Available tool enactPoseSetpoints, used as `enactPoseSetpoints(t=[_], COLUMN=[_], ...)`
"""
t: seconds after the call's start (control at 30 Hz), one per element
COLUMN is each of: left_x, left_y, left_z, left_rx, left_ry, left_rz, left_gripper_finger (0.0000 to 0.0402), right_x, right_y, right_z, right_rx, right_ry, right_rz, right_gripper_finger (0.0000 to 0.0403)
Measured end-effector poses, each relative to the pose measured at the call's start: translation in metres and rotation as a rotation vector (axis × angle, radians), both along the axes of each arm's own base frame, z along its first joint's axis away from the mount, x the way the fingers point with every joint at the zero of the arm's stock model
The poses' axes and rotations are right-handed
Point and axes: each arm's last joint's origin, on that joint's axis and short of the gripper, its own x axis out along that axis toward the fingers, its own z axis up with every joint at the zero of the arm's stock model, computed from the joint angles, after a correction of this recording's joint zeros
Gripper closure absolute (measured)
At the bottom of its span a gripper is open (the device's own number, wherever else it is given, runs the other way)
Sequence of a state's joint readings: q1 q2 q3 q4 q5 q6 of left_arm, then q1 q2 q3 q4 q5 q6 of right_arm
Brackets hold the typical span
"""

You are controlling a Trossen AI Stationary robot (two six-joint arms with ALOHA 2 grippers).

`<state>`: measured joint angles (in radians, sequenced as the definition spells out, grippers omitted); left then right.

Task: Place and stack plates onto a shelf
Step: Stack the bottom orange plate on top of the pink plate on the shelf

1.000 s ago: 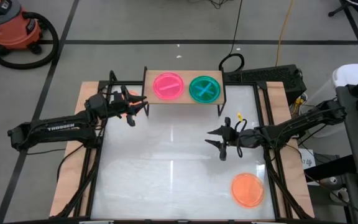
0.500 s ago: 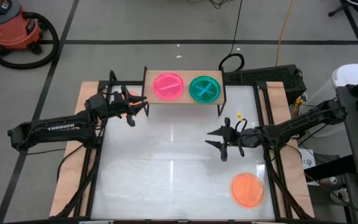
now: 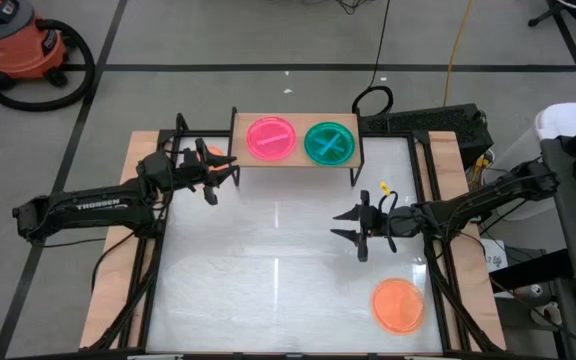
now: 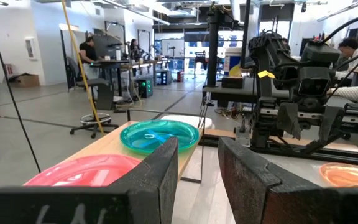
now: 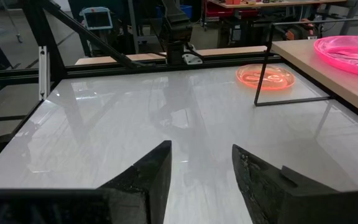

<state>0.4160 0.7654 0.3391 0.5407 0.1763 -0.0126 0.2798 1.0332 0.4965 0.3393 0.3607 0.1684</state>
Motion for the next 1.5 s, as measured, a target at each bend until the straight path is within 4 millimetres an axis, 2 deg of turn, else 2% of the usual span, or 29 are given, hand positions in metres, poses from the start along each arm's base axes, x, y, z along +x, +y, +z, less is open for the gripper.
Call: enactPoseSetpoints(t=[0.17,0.4,0.77,0.97,1.23,1.5], left_x=[0.000,0.000,0.000,0.000,0.000,0.000], left_y=[0.000,0.000,0.000,0.000,0.000,0.000], left_z=[0.000,0.000,0.000,-0.001,-0.001,-0.001], left_rx=[-0.001,-0.010,-0.014,-0.017,-0.019,-0.025], left_ry=[-0.001,-0.004,-0.005,0.003,0.003,0.010], left_rz=[0.000,-0.001,-0.001,-0.001,-0.001,-0.003], left_gripper_finger=[0.0279,0.0279,0.0279,0.0279,0.0279,0.0279], right_x=[0.000,-0.004,-0.025,-0.037,-0.045,-0.050], right_y=[0.000,0.003,-0.002,0.002,0.016,0.032], right_z=[0.000,0.006,0.019,0.005,-0.017,-0.038], right_rx=[0.004,0.069,0.131,0.238,0.522,0.617], right_ry=[0.000,-0.022,-0.019,0.167,0.460,0.717], right_rz=[0.006,0.119,0.135,0.153,0.200,0.216], right_gripper_finger=[0.0250,0.0250,0.0250,0.0250,0.0250,0.0250])
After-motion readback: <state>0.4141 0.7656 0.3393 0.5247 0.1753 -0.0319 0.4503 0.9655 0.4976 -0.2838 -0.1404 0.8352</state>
